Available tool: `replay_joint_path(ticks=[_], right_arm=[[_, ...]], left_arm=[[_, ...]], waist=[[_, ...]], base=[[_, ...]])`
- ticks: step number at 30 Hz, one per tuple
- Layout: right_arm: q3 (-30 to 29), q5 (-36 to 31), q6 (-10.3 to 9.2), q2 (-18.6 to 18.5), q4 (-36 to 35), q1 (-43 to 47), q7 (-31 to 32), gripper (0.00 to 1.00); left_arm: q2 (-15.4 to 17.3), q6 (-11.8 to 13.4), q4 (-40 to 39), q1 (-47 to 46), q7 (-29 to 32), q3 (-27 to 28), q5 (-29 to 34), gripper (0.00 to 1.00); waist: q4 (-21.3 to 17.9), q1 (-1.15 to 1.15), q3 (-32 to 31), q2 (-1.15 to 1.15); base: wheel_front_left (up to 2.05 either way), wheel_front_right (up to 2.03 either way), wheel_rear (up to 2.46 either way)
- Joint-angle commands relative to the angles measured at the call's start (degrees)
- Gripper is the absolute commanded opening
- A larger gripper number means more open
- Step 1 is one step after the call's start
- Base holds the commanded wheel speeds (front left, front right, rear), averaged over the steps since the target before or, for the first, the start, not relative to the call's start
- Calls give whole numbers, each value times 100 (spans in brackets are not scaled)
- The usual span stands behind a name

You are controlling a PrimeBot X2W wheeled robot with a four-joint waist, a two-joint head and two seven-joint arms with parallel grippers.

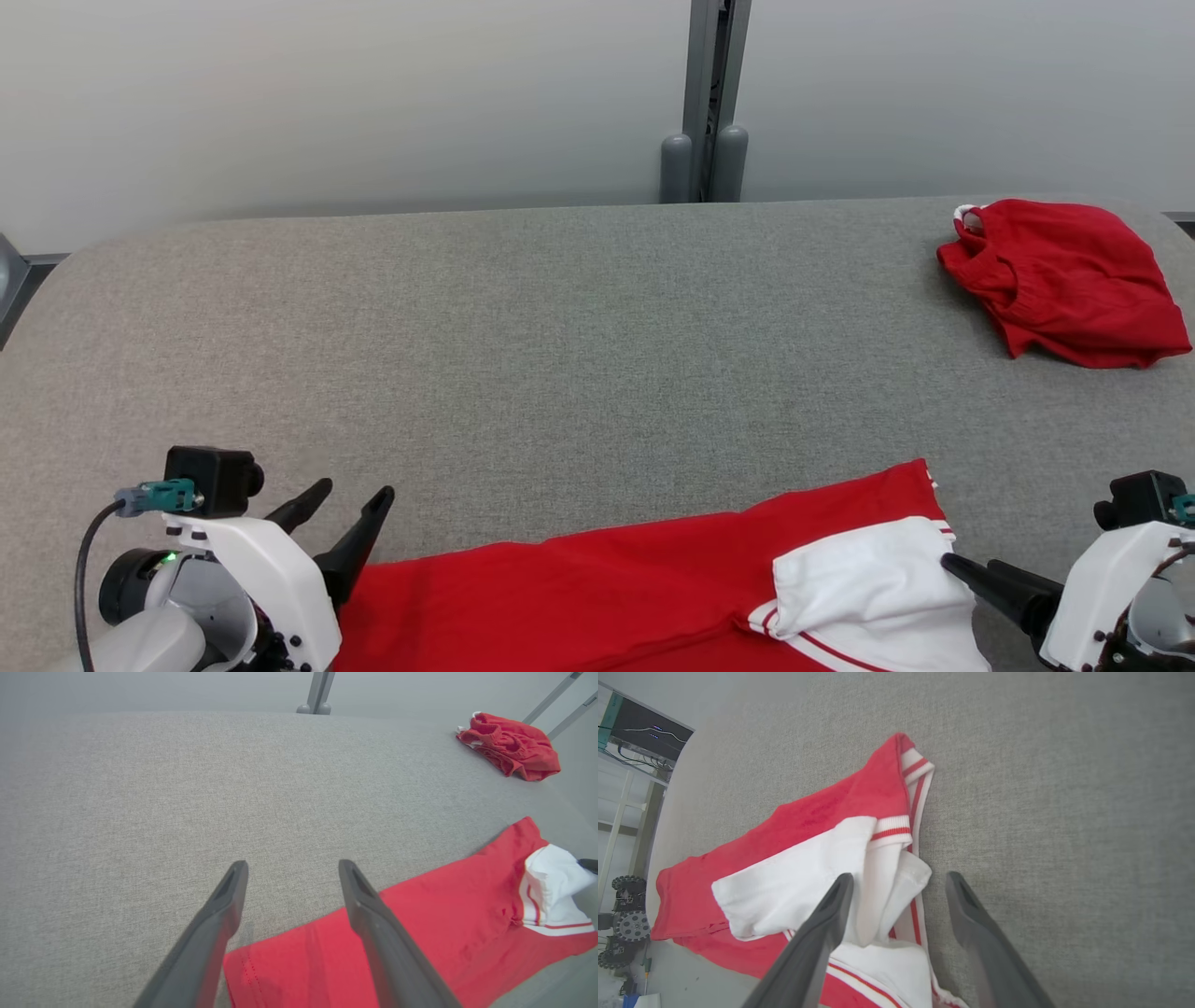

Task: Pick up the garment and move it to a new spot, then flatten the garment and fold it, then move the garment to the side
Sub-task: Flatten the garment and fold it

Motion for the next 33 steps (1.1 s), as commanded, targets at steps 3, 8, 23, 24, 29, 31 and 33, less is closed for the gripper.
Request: replay_joint_path(ticks=[3, 8, 23, 24, 29, 31, 33], right_arm=[[-40, 23, 3, 181, 302, -138, 141, 100], [-61, 82, 3, 463, 685, -236, 287, 100], [119, 557, -17, 1014, 1637, -78, 1361, 100], [137, 580, -20, 1037, 1659, -85, 1445, 100], [214, 636, -21, 1174, 1734, -180, 1700, 99], [211, 628, -20, 1235, 1714, -248, 1708, 31], [185, 596, -2, 1286, 1612, -327, 1661, 0]], left_arm=[[-67, -24, 54, 97, -45, -14, 25, 100], [-184, -92, 119, 71, -30, -59, 20, 100], [-282, -279, 315, -46, 29, -100, 3, 100], [-285, -284, 329, -49, 29, -99, 5, 100], [-308, -334, 401, -121, 27, -92, 21, 100], [-323, -353, 424, -144, 22, -95, 26, 100], [-332, -384, 448, -166, 18, -97, 35, 100]], waist=[[47, 0, -19, 0], [146, 0, -23, 0], [327, 0, 111, 0], [327, 0, 121, 0], [320, 0, 142, 0], [323, 0, 156, 0], [328, 0, 175, 0]], base=[[0, 0, 0], [0, 0, 0], [0, 0, 0], [0, 0, 0], [0, 0, 0], [0, 0, 0], [0, 0, 0]])
